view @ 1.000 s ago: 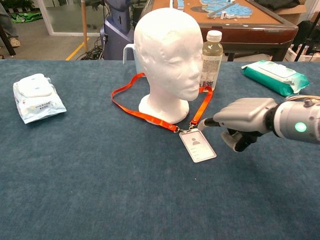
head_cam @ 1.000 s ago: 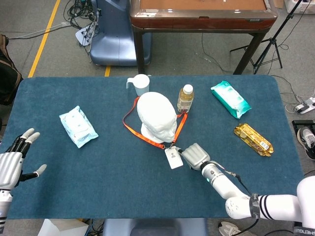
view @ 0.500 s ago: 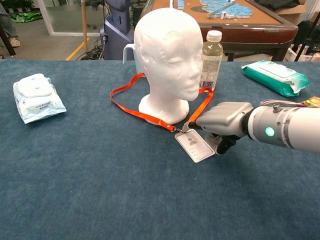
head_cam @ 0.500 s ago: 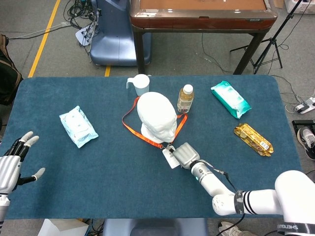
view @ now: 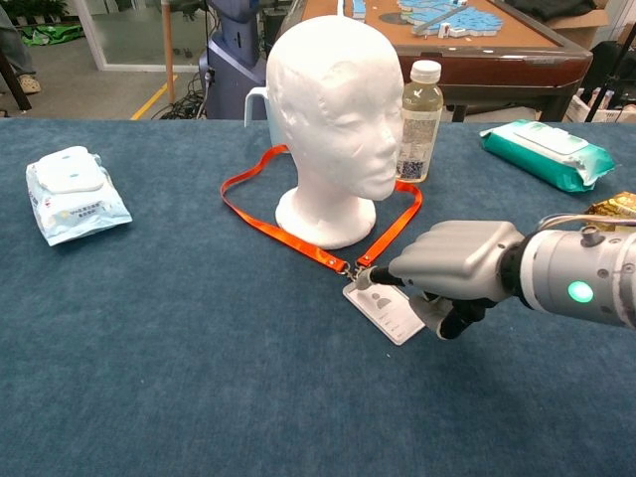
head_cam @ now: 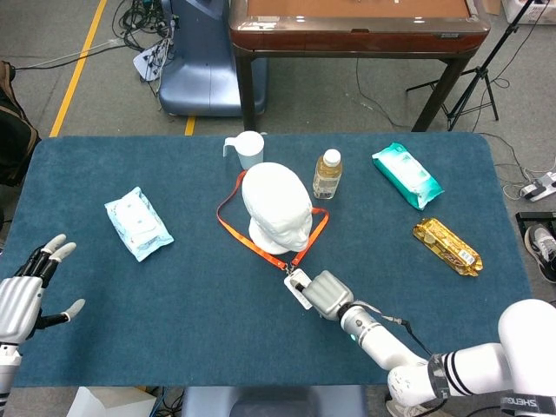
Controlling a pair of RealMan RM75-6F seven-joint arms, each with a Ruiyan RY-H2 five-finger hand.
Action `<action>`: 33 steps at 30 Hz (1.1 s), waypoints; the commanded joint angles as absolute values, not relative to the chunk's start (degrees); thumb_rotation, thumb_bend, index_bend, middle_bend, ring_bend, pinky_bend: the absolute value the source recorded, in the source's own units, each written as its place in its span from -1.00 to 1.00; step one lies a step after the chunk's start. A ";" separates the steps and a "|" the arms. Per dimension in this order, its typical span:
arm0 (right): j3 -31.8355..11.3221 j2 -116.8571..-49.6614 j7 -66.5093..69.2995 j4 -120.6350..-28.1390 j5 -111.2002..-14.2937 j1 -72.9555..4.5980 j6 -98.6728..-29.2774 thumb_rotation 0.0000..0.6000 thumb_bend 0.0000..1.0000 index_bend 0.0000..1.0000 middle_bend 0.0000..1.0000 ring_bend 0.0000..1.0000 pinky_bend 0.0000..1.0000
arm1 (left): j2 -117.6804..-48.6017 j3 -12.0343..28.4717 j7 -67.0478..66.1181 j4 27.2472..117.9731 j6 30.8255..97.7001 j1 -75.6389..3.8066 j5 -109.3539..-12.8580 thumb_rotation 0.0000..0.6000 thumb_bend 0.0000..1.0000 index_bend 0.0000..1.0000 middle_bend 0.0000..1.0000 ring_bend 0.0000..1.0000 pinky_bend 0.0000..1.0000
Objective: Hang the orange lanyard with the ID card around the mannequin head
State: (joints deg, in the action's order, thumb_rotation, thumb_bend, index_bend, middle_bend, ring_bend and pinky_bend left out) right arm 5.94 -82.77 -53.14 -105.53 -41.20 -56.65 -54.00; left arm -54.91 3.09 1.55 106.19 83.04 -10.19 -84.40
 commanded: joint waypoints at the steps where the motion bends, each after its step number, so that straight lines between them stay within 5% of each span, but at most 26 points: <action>1: 7.96 -80.14 -52.80 -107.72 -43.16 -55.44 -55.94 1.00 0.61 -0.80 1.00 1.00 1.00 | -54.85 2.99 1.49 106.31 82.93 -10.11 -84.63 1.00 -0.61 -0.73 -0.87 -0.85 -0.51; 33: 12.40 -79.99 -50.16 -107.60 -48.03 -52.42 -53.44 1.00 0.61 -0.80 1.00 1.00 1.00 | -55.11 2.91 1.03 107.36 82.47 -9.43 -85.71 1.00 -0.61 -0.73 -0.87 -0.85 -0.51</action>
